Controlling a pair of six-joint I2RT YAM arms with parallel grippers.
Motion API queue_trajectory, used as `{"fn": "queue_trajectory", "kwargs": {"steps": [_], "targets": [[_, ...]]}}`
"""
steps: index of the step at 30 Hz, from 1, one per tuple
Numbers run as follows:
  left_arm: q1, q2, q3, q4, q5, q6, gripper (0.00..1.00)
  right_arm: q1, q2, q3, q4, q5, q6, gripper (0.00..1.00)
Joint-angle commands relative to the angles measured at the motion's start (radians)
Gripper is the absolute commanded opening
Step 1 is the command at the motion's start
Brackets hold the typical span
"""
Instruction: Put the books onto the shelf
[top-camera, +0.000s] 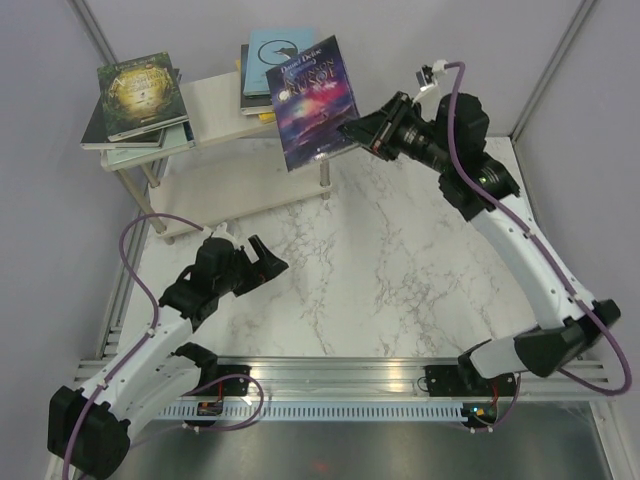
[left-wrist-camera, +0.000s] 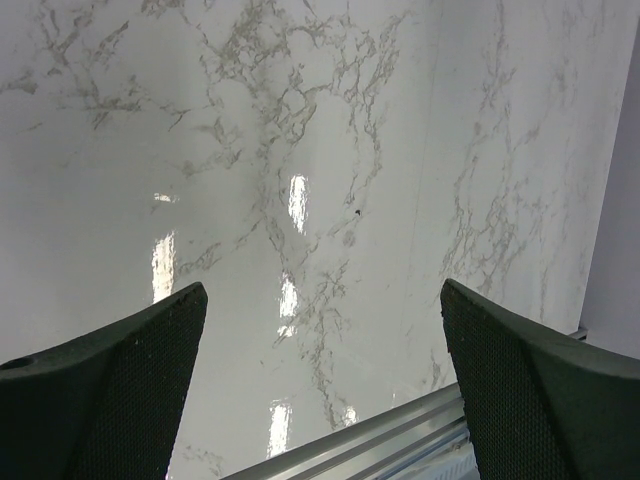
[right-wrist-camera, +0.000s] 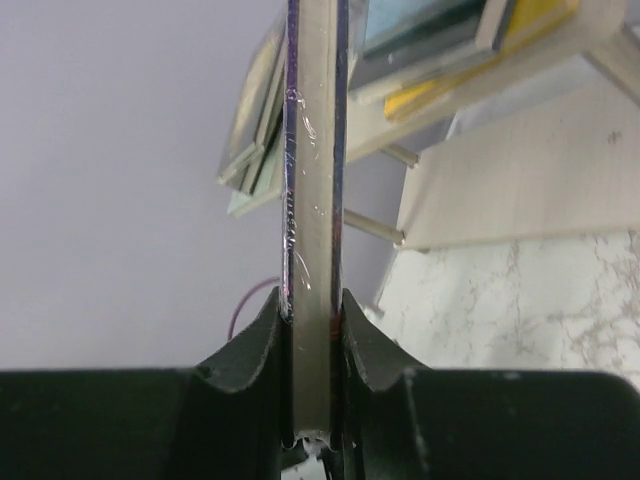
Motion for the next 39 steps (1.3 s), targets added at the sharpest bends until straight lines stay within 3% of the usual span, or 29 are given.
{"fn": "queue_trajectory", "kwargs": {"steps": [1, 7, 11, 16, 22, 31, 39], "targets": [[0.008, -0.023, -0.017, 0.016, -0.011, 0.031, 1.00, -0.018, 0.157, 0.219, 0.143, -0.035, 0.046, 0.00], [0.008, -0.040, -0.025, 0.019, -0.007, 0.022, 0.99, -0.043, 0.510, 0.633, 0.226, -0.084, 0.234, 0.00], [0.006, -0.037, -0.030, 0.017, -0.002, 0.023, 0.98, -0.064, 0.708, 0.861, 0.416, -0.101, 0.454, 0.00], [0.006, -0.049, -0.037, 0.020, -0.003, 0.023, 0.98, -0.087, 0.807, 0.864, 0.539, -0.042, 0.587, 0.00], [0.008, -0.028, -0.054, 0.043, -0.005, 0.023, 0.98, -0.089, 0.877, 0.911, 0.549, -0.036, 0.604, 0.00], [0.006, 0.037, -0.066, 0.103, 0.023, 0.005, 0.96, -0.086, 0.860, 0.893, 0.560, -0.064, 0.589, 0.01], [0.006, 0.051, -0.073, 0.117, 0.030, -0.001, 0.95, -0.060, 0.865, 0.875, 0.565, -0.078, 0.569, 0.16]]}}
